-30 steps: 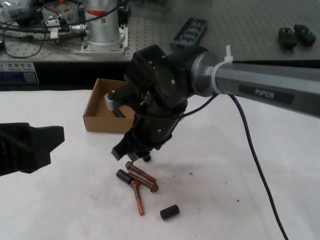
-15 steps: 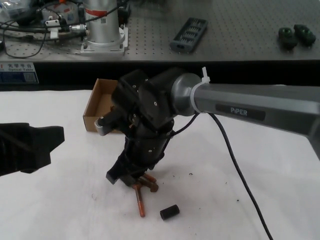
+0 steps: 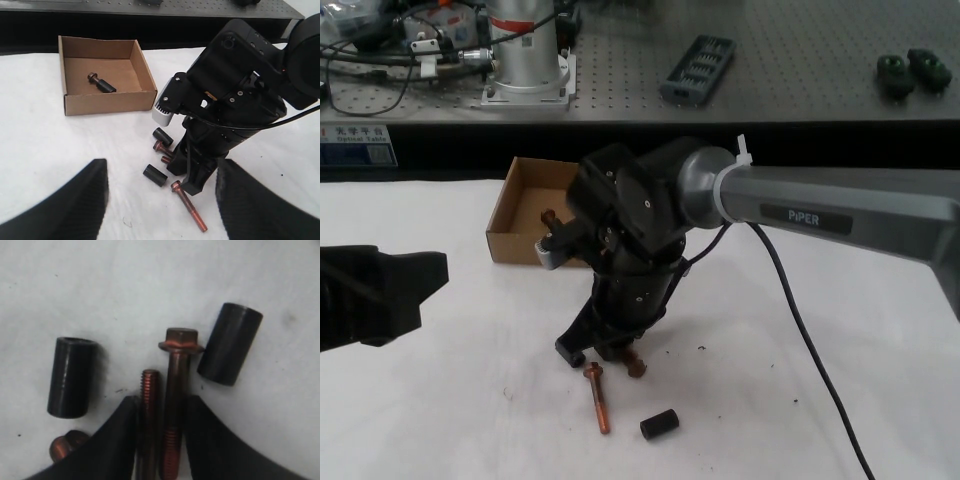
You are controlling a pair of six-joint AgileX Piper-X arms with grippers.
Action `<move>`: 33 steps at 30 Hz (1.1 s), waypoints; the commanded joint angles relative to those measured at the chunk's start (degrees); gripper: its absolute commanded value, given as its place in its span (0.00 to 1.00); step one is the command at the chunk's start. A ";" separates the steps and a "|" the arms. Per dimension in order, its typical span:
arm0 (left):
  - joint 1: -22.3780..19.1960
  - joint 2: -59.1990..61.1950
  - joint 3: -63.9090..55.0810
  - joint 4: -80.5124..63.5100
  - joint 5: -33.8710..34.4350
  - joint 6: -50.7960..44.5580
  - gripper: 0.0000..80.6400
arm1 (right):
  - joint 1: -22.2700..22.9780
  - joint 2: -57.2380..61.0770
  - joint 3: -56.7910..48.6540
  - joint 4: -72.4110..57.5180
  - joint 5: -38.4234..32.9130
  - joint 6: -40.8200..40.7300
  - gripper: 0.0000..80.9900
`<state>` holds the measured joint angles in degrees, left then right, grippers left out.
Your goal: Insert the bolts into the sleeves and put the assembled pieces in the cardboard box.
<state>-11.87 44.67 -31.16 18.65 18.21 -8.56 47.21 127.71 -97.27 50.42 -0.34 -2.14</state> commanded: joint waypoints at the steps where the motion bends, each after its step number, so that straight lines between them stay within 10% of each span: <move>1: 0.14 -0.48 -0.28 -0.82 0.03 -0.40 0.57 | -0.56 1.37 0.56 2.73 0.77 -0.53 0.30; 7: 0.14 -0.48 -0.28 -0.82 0.03 -0.40 0.57 | -0.36 0.90 0.56 3.05 0.77 3.28 0.02; 24: 0.14 -0.48 -0.28 -0.72 0.03 -0.40 0.57 | 0.77 -6.26 0.46 3.64 0.34 32.22 0.06; 33: 0.14 -0.48 -0.41 -0.77 -2.56 0.62 0.57 | 4.80 -7.33 0.60 2.41 -4.91 33.39 0.06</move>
<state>-11.87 44.67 -31.16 18.65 16.69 -8.40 50.98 121.23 -96.66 53.41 -3.64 30.88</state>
